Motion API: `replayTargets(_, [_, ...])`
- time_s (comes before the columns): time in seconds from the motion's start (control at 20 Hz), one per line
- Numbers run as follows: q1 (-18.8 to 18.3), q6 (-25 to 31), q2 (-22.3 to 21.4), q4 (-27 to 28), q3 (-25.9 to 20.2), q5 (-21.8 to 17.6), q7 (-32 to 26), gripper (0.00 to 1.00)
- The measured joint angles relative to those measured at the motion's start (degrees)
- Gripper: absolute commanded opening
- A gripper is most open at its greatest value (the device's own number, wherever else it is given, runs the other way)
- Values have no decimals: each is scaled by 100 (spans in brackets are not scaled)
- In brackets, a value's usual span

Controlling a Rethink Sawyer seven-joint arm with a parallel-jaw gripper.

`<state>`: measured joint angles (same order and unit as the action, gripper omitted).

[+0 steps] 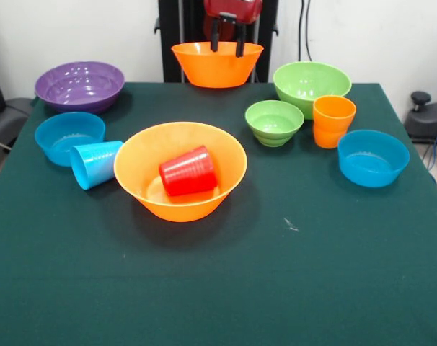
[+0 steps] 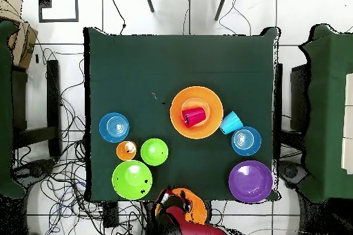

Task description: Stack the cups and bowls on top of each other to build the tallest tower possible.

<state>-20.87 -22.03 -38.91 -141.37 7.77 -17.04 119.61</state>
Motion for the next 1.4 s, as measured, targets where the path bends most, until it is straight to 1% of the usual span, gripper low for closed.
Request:
replayTargets(0.3, [-139,323,-390,-159,-143,-2,0,100])
replayTargets(0.45, [-111,330,-367,-170,-145,-1,0,100])
replayTargets(0.65, [4,283,-145,-169,-122,0,0,100])
replayTargets(0.75, [150,124,98,-168,-45,13,5,100])
replayTargets(0.8, [183,82,151,-168,-26,30,9,100])
replayTargets(1.0, [356,-280,492,-167,73,240,110,100])
replayTargets(1.2, [353,-624,751,-164,130,368,272,100])
replayTargets(1.4, [330,-927,1011,-160,182,376,460,100])
